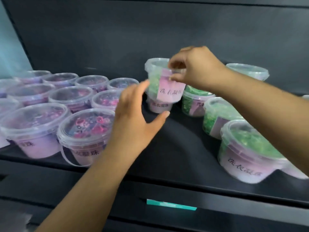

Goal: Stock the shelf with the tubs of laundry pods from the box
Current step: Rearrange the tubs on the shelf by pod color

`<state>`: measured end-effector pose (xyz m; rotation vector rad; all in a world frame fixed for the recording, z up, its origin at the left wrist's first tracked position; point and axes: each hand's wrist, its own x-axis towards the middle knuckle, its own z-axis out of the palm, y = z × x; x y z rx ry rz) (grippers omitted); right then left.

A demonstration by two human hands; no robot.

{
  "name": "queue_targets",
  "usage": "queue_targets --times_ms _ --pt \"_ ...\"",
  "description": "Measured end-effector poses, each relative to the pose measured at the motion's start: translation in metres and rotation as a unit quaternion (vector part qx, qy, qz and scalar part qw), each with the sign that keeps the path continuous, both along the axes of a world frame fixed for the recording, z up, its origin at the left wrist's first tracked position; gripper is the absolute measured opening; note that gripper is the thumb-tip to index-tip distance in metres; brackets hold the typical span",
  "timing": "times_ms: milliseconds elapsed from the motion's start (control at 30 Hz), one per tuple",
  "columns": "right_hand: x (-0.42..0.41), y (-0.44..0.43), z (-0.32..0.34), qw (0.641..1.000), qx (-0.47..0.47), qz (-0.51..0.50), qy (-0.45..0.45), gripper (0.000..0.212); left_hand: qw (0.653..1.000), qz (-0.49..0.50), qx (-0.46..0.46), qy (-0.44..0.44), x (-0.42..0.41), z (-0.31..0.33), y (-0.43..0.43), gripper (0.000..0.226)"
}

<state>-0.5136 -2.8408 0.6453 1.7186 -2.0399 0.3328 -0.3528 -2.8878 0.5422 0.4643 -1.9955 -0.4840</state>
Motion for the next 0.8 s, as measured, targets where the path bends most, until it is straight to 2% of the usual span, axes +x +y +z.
queue_targets --times_ms 67,133,233,333,400,467,533,567,633,733,800 --pt "0.024 0.031 -0.010 0.999 0.009 0.049 -0.008 0.027 0.999 -0.001 0.027 -0.018 0.000 0.006 -0.002 0.083" --pt "0.043 0.050 -0.026 0.996 0.051 0.067 -0.021 0.024 0.993 -0.010 0.076 -0.089 0.000 0.005 0.001 0.088" --pt "0.049 0.057 -0.049 0.989 0.123 0.067 -0.046 0.025 0.984 -0.022 0.048 -0.169 -0.002 -0.010 0.005 0.056" --pt "0.038 0.075 -0.051 0.985 0.143 0.045 -0.087 0.031 0.980 -0.019 0.020 -0.197 -0.003 -0.019 0.007 0.050" --pt "0.025 0.099 -0.048 0.988 0.117 0.002 -0.102 0.042 0.975 -0.010 0.013 -0.220 0.000 -0.016 0.005 0.051" --pt "0.012 0.129 -0.049 0.991 0.056 -0.057 -0.111 0.059 0.960 0.010 -0.038 -0.277 0.002 -0.010 0.005 0.057" --pt "0.008 0.157 -0.060 0.986 0.010 -0.104 -0.131 0.080 0.942 0.039 -0.075 -0.326 0.001 -0.003 0.008 0.080" --pt "0.008 0.168 -0.068 0.979 0.005 -0.120 -0.163 0.090 0.938 0.047 -0.066 -0.336 -0.001 0.000 0.012 0.089" --pt "0.013 0.182 -0.089 0.972 0.027 -0.132 -0.194 0.102 0.942 0.053 -0.026 -0.330 -0.005 0.002 0.016 0.081" --pt "0.022 0.186 -0.108 0.988 0.028 -0.113 -0.101 0.077 0.933 0.059 -0.051 -0.352 -0.008 0.004 0.014 0.064" --pt "0.028 0.180 -0.110 0.993 0.008 -0.076 -0.087 0.062 0.920 0.050 -0.072 -0.381 -0.003 0.004 0.013 0.058"
